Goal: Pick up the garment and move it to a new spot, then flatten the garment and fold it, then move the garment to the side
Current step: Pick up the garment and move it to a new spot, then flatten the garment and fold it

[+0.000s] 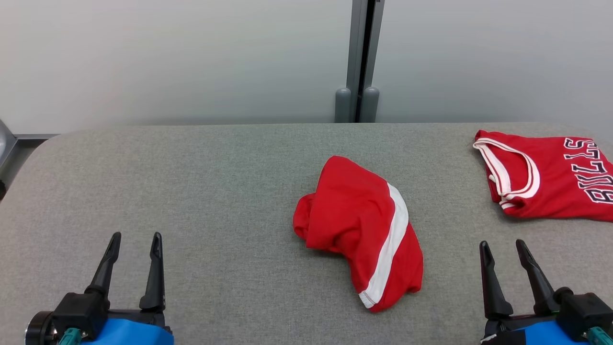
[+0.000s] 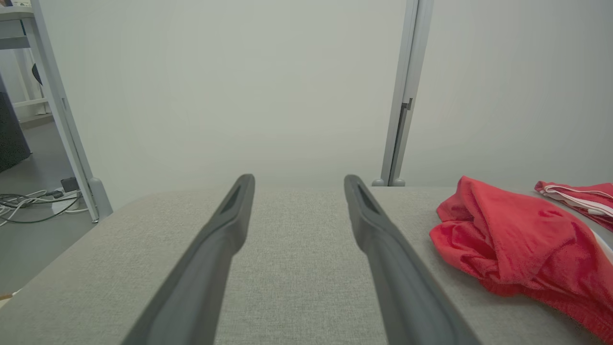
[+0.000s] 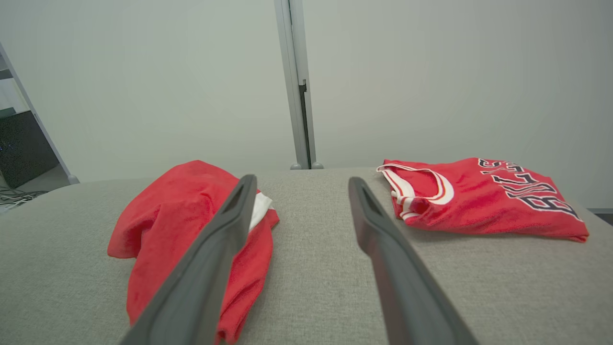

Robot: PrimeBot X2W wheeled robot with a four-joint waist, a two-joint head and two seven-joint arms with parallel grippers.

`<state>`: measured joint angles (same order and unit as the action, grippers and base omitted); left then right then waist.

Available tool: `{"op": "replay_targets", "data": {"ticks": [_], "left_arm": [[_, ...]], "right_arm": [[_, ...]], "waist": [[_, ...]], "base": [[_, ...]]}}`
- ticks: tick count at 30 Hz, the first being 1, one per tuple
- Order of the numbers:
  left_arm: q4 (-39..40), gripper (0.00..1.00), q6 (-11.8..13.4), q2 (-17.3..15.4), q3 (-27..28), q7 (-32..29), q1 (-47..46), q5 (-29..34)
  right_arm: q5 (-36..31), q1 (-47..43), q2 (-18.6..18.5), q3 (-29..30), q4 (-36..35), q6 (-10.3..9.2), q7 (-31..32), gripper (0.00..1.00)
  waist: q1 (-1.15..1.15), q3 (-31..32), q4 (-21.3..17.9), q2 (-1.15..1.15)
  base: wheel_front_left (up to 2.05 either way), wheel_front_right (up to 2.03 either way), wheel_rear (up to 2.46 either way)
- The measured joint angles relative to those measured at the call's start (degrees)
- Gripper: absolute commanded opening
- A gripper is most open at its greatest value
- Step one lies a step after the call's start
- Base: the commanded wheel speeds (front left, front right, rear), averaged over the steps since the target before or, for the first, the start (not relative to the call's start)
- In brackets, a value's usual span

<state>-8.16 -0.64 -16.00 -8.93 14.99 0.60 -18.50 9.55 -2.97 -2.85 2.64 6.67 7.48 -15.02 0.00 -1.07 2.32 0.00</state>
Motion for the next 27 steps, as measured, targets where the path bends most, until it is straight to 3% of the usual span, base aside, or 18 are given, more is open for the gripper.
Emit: {"op": "replay_targets", "data": {"ticks": [9,27], "left_arm": [[-1.99,1.00,-2.20,2.35,2.00,0.00,1.52,3.93],[-2.97,1.00,-4.04,4.33,5.03,0.00,1.71,7.61]], "right_arm": [[-0.03,-0.85,0.01,-0.25,2.69,0.01,0.00,1.00],[-0.41,-0.85,0.01,-0.32,4.17,0.00,0.00,1.00]], "waist": [[0.00,0.76,0.30,0.00],[0.00,1.22,0.10,-0.01]], "base": [[0.00,0.00,0.00],[0.00,0.00,0.00]]}}
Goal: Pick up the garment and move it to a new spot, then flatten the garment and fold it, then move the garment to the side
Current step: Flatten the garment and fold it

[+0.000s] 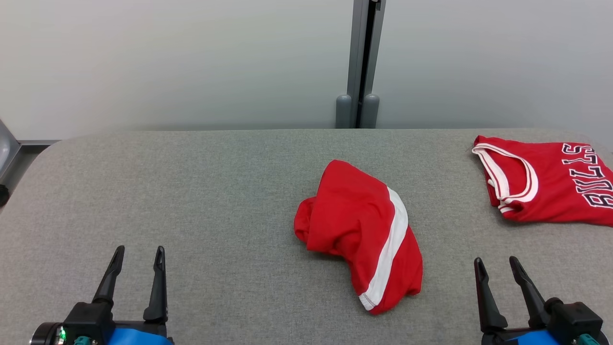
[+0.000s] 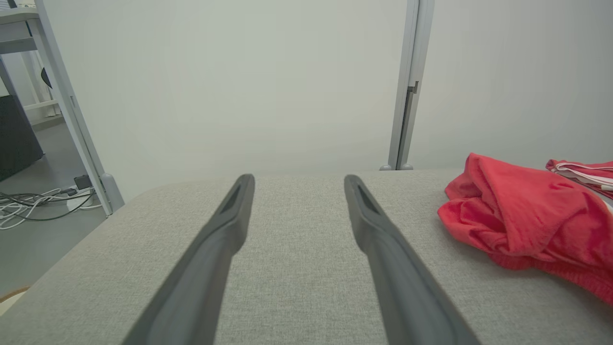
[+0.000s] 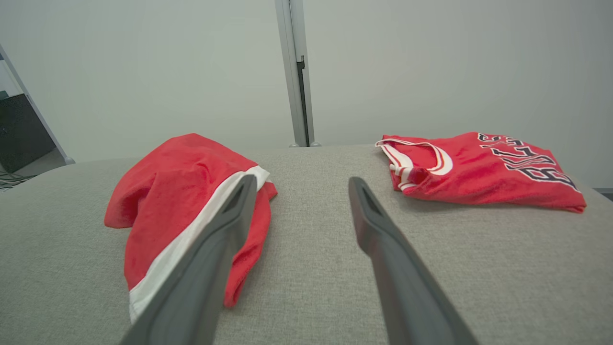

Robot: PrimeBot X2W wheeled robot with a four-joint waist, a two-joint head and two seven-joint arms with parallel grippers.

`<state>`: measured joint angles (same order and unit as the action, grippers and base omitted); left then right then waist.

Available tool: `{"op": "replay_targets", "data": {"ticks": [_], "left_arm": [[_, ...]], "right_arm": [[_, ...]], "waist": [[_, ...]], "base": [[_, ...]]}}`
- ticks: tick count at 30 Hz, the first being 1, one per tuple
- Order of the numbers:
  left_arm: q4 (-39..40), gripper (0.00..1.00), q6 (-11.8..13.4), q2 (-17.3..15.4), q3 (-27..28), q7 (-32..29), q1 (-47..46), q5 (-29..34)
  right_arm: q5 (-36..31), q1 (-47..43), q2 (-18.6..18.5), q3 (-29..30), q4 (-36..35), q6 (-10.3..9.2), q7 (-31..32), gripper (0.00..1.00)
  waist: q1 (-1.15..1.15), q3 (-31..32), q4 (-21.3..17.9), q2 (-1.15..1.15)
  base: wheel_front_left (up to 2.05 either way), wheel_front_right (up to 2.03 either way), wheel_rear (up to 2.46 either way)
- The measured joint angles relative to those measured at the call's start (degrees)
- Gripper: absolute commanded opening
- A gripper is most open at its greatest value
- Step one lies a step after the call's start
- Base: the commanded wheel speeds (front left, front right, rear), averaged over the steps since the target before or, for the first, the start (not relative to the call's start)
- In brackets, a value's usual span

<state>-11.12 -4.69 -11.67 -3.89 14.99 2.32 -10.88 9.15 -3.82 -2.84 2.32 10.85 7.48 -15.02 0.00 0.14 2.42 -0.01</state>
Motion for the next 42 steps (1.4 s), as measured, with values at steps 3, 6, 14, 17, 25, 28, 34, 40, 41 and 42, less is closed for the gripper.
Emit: {"op": "replay_targets", "data": {"ticks": [3,6,14,17,25,28,34,40,41,42], "left_arm": [[-0.03,1.00,-0.40,0.25,0.47,0.00,0.00,0.43],[-0.11,1.00,-0.64,0.45,0.75,0.00,0.00,0.89],[-0.36,1.00,-1.15,0.94,1.37,0.00,0.00,1.43],[-0.48,1.00,-1.36,1.15,1.60,0.00,0.00,1.69],[-0.58,1.00,-1.65,1.52,2.19,0.00,-0.01,1.94],[-0.57,1.00,-1.77,1.59,2.50,0.00,-0.01,2.18],[-0.53,1.00,-1.91,1.79,2.83,0.00,-0.01,2.34],[-0.52,1.00,-2.14,2.25,2.70,0.00,-0.59,2.49],[-0.54,1.00,-2.22,2.30,2.53,0.00,-0.97,2.50],[-0.55,1.00,-2.26,2.34,2.35,0.00,-1.38,2.58]], "right_arm": [[0.01,0.00,0.00,-0.03,0.05,0.00,0.00,1.00],[0.01,0.00,0.00,-0.08,0.12,0.01,0.00,1.00],[0.01,-0.01,0.00,-0.14,0.18,0.01,0.00,1.00],[0.01,-0.02,0.00,-0.12,0.19,0.01,0.00,1.00],[0.01,-0.02,0.00,-0.14,0.31,0.00,0.00,1.00],[0.01,-0.02,0.00,-0.29,0.31,0.01,0.00,1.00],[-0.04,0.15,-0.01,-1.01,0.45,0.00,0.00,1.00],[-1.90,7.68,0.00,-3.30,0.98,0.01,0.00,1.00],[-2.41,9.33,0.00,-3.54,1.41,0.01,0.00,1.00],[-2.80,11.06,0.01,-3.71,2.05,0.01,0.00,1.00]], "waist": [[0.00,0.06,-0.07,0.00],[0.00,0.12,-0.12,0.00],[0.00,0.20,-0.15,0.00],[0.00,0.11,-0.08,0.00],[0.00,0.01,-0.06,0.00],[0.00,-0.01,-0.06,0.00],[0.00,-0.18,-0.06,0.00],[0.00,-1.58,-0.01,0.00],[0.00,-1.88,0.12,0.00],[0.00,-2.18,0.26,0.00]], "base": [[0.00,0.00,0.00],[0.00,0.00,0.00],[0.00,0.00,0.00],[0.00,0.00,0.00],[0.00,0.00,0.00],[0.00,0.00,0.00],[0.00,0.00,0.00],[0.00,0.00,0.00],[0.00,0.00,0.00],[0.00,0.00,0.00]]}}
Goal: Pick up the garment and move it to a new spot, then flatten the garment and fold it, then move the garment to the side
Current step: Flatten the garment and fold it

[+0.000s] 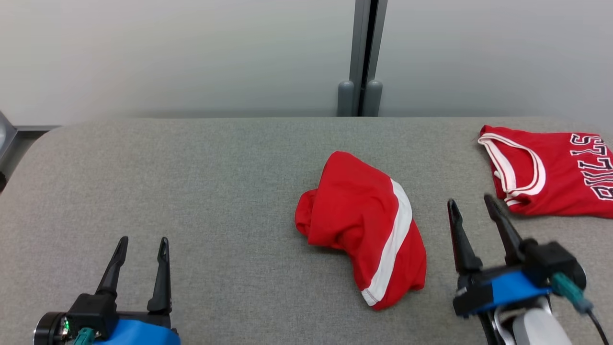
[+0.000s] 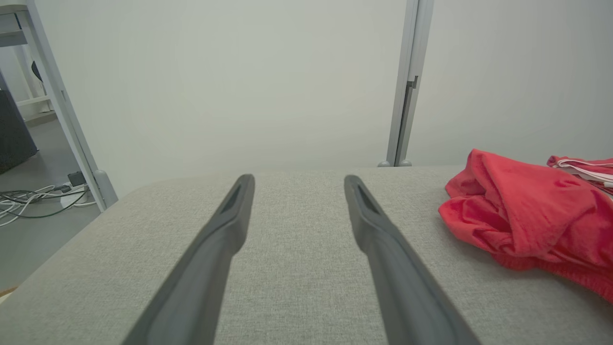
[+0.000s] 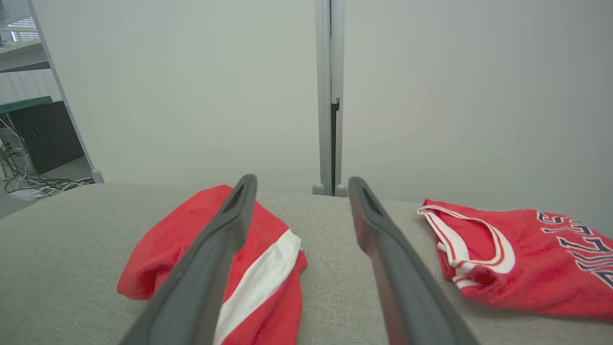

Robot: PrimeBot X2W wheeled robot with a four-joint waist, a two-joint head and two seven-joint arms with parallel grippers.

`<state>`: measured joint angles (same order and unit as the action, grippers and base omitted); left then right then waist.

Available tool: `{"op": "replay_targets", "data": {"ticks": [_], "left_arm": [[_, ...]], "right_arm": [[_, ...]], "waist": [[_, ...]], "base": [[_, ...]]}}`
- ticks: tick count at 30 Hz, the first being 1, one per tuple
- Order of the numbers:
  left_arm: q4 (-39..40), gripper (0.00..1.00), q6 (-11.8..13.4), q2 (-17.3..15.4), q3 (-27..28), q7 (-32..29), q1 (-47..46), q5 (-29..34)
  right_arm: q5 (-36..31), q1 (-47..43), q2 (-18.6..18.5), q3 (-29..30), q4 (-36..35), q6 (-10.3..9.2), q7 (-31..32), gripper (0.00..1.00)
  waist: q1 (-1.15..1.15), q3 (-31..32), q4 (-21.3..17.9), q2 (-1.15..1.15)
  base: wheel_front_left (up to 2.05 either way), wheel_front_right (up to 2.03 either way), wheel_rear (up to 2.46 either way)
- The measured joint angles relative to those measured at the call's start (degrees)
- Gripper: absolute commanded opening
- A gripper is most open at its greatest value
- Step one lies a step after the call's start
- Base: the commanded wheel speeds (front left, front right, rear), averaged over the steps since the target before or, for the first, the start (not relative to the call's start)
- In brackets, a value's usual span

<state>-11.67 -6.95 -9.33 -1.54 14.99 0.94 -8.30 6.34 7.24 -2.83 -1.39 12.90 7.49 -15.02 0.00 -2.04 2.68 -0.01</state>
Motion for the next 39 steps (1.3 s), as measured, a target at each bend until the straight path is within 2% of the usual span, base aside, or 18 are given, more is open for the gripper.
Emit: {"op": "replay_targets", "data": {"ticks": [8,14,21,23,30,31,32,33,39], "left_arm": [[-0.42,1.00,-0.16,0.07,-1.42,0.00,-3.32,0.16],[-0.87,1.00,-0.25,0.29,-2.56,0.00,-5.69,-0.25],[-1.52,1.00,-0.27,0.66,-2.86,0.00,-7.03,-0.37],[-1.66,1.00,-0.33,0.70,-2.81,0.00,-7.04,-0.45],[-2.46,1.00,-0.45,0.99,-3.18,0.00,-7.18,-0.71],[-2.53,1.00,-0.45,1.05,-3.30,0.00,-7.25,-0.77],[-2.60,1.00,-0.45,1.07,-3.45,0.00,-7.35,-0.78],[-2.74,1.00,-0.45,1.08,-3.68,0.00,-7.47,-0.80],[-3.30,1.00,-0.46,0.96,-4.17,0.00,-7.59,-1.31]], "right_arm": [[-1.81,15.32,-1.14,0.27,9.18,0.00,1.09,1.00],[-2.11,24.01,-3.21,-0.01,20.85,0.00,4.72,1.00],[-0.58,27.63,-3.70,-2.45,34.89,0.00,10.50,1.00],[0.71,28.14,-3.47,-3.04,37.17,0.00,10.74,1.00],[5.56,30.28,-3.30,-7.49,44.52,-0.01,18.67,1.00],[6.37,30.56,-3.28,-8.18,44.90,-0.01,19.15,0.96],[7.08,30.73,-3.27,-9.11,45.26,-0.01,19.63,0.32],[7.68,30.75,-3.33,-9.82,45.40,-0.01,19.64,0.00],[9.53,31.34,-6.48,-11.04,45.36,0.00,13.26,0.00]], "waist": [[0.00,-3.53,1.97,0.00],[-0.01,-6.70,4.34,0.00],[-0.01,-9.01,7.00,-0.01],[-0.01,-9.21,7.37,0.00],[0.00,-8.55,7.76,0.01],[0.00,-8.46,7.83,0.01],[0.00,-8.37,7.92,0.01],[0.00,-8.26,8.02,0.01],[0.00,-7.17,8.17,0.01]], "base": [[0.00,0.00,0.00],[0.00,0.00,0.00],[0.00,0.00,0.00],[0.00,0.00,0.00],[0.00,0.00,0.00],[0.00,0.00,0.00],[0.00,0.00,0.00],[0.00,0.00,0.00],[0.00,0.00,0.00]]}}
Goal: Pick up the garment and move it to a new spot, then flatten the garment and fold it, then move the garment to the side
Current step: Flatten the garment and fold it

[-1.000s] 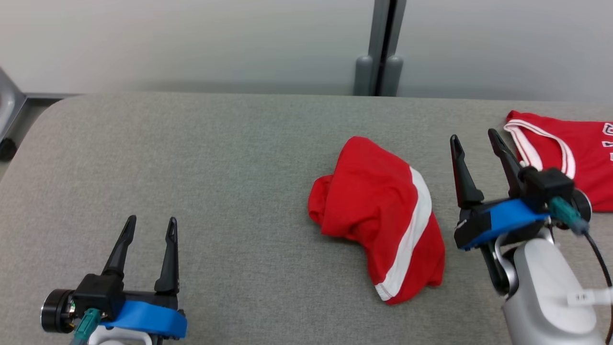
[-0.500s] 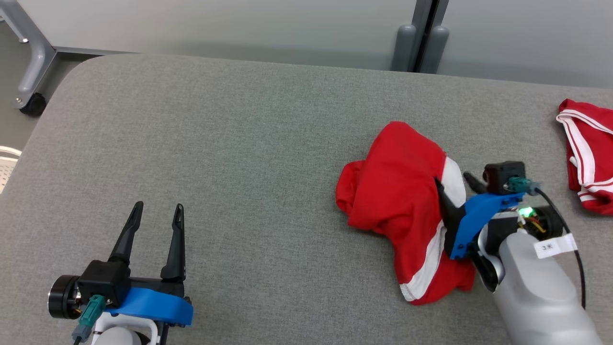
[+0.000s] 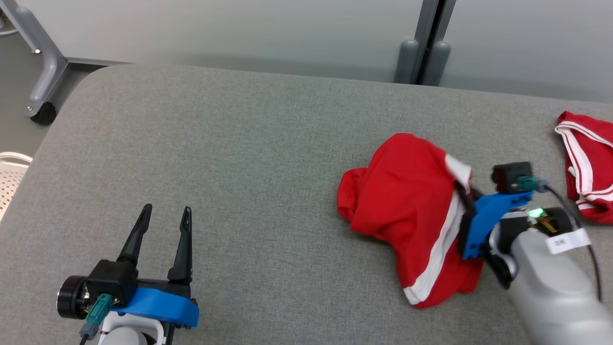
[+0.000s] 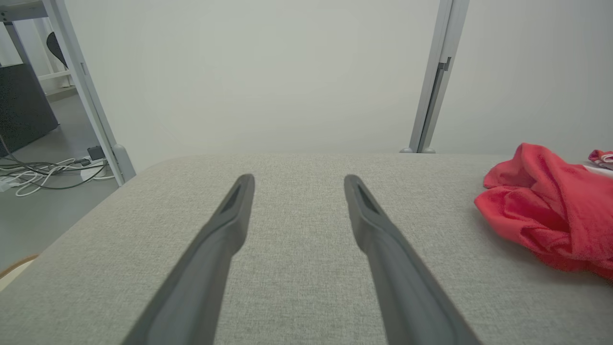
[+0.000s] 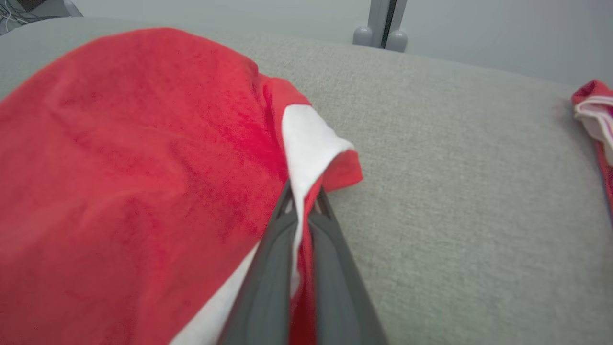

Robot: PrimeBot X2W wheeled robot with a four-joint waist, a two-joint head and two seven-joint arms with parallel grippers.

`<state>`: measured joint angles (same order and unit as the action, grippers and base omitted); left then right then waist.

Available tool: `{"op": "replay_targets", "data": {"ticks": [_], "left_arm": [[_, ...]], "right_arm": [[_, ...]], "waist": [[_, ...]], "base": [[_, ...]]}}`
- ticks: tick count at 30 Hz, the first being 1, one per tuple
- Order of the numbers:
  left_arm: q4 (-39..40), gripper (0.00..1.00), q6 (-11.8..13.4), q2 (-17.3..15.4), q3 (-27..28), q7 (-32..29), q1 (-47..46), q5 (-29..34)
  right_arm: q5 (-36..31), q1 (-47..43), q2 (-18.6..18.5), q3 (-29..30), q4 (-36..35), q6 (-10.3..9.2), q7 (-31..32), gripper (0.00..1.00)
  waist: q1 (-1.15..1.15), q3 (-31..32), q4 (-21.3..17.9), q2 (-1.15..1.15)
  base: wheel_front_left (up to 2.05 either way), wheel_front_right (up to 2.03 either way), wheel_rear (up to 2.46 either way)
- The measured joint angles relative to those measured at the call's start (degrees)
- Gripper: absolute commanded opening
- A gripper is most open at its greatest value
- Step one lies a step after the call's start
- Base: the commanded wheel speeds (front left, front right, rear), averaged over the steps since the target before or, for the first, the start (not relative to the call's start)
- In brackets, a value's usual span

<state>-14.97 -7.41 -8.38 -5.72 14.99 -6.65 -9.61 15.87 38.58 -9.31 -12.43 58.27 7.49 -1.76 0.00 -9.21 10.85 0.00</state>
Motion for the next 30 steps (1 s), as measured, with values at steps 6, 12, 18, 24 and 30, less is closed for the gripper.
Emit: {"op": "replay_targets", "data": {"ticks": [6,12,18,24,30], "left_arm": [[-0.19,1.00,-0.02,-0.04,0.26,0.00,0.80,-0.42],[-0.32,1.00,-0.02,-0.03,0.15,0.00,1.97,-0.60],[-0.09,1.00,-0.02,0.02,0.03,0.00,2.92,-1.02],[0.32,1.00,-0.02,0.12,0.09,0.01,3.85,-1.45],[0.47,1.00,-0.02,1.00,-0.02,0.01,3.94,-1.49]], "right_arm": [[-3.39,2.56,-5.26,1.29,0.03,0.00,-8.13,0.00],[-6.81,3.64,-3.52,-0.11,-2.32,-0.01,-11.74,0.00],[-8.60,2.08,2.14,-6.41,-6.15,0.00,-12.80,0.00],[-8.28,-2.57,5.94,-17.04,-10.00,0.00,-13.03,0.00],[-1.48,-7.97,6.55,-32.08,-16.21,0.00,-12.37,0.00]], "waist": [[0.01,1.89,0.09,0.00],[0.01,4.04,0.17,0.00],[0.01,5.53,0.76,0.00],[0.01,5.47,1.71,0.00],[0.01,4.53,2.77,0.00]], "base": [[0.00,0.00,0.00],[0.00,0.00,0.00],[0.00,0.00,0.00],[0.00,0.00,0.00],[0.00,0.00,0.00]]}}
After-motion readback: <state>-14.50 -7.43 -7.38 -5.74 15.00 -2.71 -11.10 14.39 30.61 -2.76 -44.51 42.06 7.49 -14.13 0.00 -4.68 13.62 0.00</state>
